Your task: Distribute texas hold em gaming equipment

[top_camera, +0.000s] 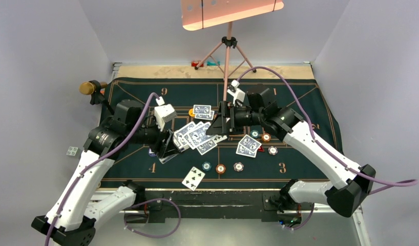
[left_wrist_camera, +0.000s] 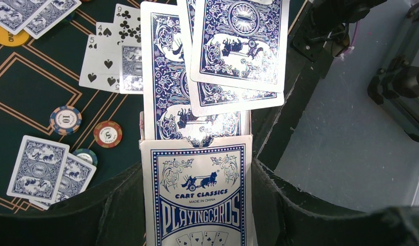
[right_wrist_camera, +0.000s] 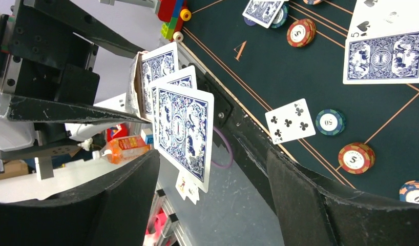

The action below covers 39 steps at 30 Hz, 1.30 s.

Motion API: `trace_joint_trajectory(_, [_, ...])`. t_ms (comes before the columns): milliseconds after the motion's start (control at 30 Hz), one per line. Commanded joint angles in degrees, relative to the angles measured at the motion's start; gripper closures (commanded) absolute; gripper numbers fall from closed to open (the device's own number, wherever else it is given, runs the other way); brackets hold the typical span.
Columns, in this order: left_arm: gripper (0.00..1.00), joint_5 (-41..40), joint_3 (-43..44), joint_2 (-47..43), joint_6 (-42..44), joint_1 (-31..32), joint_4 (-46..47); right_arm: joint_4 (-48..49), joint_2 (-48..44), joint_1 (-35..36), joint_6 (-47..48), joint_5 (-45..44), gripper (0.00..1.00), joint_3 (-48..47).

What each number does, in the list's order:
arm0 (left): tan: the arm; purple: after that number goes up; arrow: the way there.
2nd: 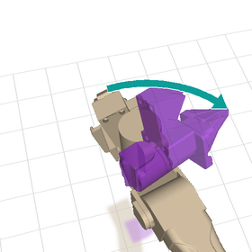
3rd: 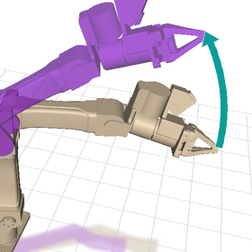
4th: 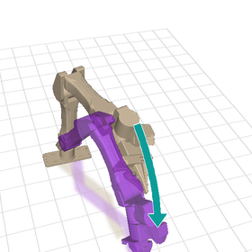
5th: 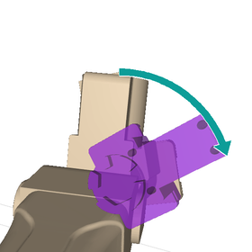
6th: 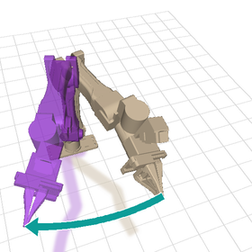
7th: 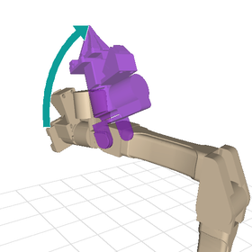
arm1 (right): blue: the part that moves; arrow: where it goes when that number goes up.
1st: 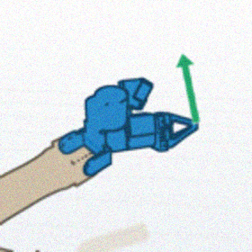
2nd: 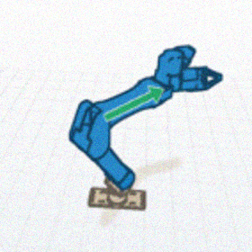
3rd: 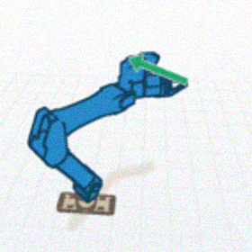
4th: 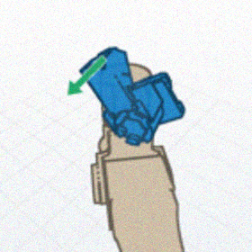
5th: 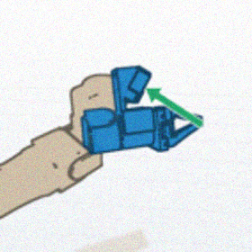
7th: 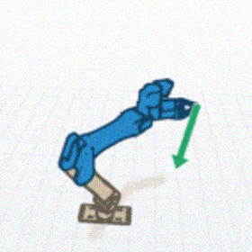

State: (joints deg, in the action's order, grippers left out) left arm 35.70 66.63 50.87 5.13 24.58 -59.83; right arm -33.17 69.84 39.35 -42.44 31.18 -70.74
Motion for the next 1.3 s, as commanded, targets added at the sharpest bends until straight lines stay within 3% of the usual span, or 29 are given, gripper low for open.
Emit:
trace_joint_trajectory(0, [1.0,2.38,0.26,-0.07,-1.09,-0.5,2.9,3.46,0.45,-0.01,-1.07,2.73,0.23,0.07])
trace_joint_trajectory(167, [1.0,3.25,0.42,-0.15,-0.82,-0.58,2.73,5.06,1.19,0.01,-1.68,3.5,0.36,-0.69])
trace_joint_trajectory(367, [1.0,3.43,0.28,-0.58,-0.67,-0.58,2.79,3.01,1.05,0.01,-1.11,1.68,0.74,-3.27])
trace_joint_trajectory(433, [1.0,3.49,0.18,-0.69,-0.72,-0.58,2.85,1.78,1.11,0.0,-0.67,0.69,0.8,-4.23])
trace_joint_trajectory(867, [1.0,3.7,-0.37,-1.58,-0.55,-0.58,2.67,-3.7,3.63,-0.11,2.77,-2.52,0.84,-14.23])
trace_joint_trajectory(1267, [1.0,3.85,-0.37,-2.05,-0.55,-0.61,2.61,1.84,5.93,-0.08,1.15,-0.47,0.8,-11.55])
